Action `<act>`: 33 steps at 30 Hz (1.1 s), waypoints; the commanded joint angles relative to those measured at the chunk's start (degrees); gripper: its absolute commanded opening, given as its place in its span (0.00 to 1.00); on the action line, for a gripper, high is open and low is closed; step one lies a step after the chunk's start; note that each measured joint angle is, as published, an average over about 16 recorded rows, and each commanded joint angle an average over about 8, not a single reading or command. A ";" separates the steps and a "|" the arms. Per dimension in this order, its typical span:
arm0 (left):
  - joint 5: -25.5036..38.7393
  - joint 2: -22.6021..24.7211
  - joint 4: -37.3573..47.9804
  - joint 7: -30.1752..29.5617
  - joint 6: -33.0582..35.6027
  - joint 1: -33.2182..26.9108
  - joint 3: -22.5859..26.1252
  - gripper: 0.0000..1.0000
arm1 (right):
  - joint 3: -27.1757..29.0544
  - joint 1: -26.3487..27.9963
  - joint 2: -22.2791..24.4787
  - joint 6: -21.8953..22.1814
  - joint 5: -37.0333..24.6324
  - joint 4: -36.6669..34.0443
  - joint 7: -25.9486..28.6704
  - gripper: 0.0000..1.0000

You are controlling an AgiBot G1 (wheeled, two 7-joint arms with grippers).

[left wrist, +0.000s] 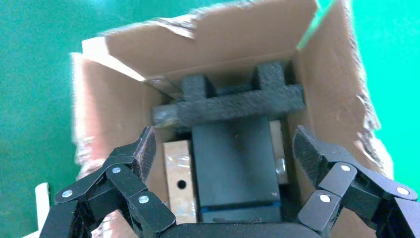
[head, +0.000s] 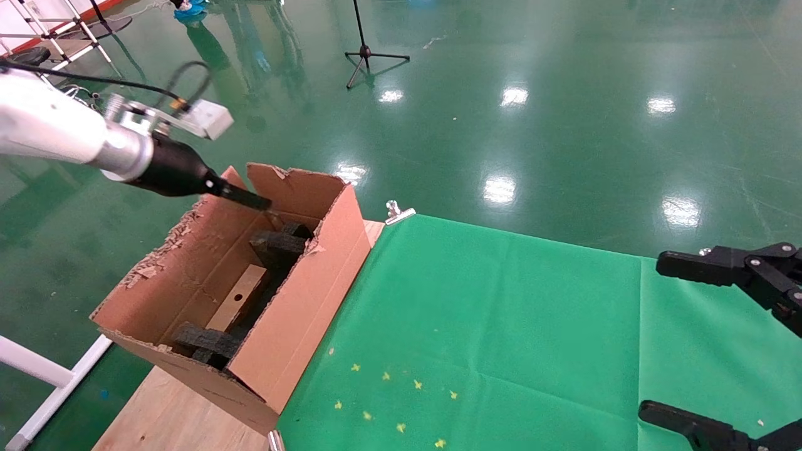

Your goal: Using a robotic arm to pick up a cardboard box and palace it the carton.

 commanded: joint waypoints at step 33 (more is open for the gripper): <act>-20.65 -6.28 -28.66 15.18 10.22 24.05 -25.81 1.00 | -0.07 0.03 0.03 0.02 0.04 -0.05 -0.06 1.00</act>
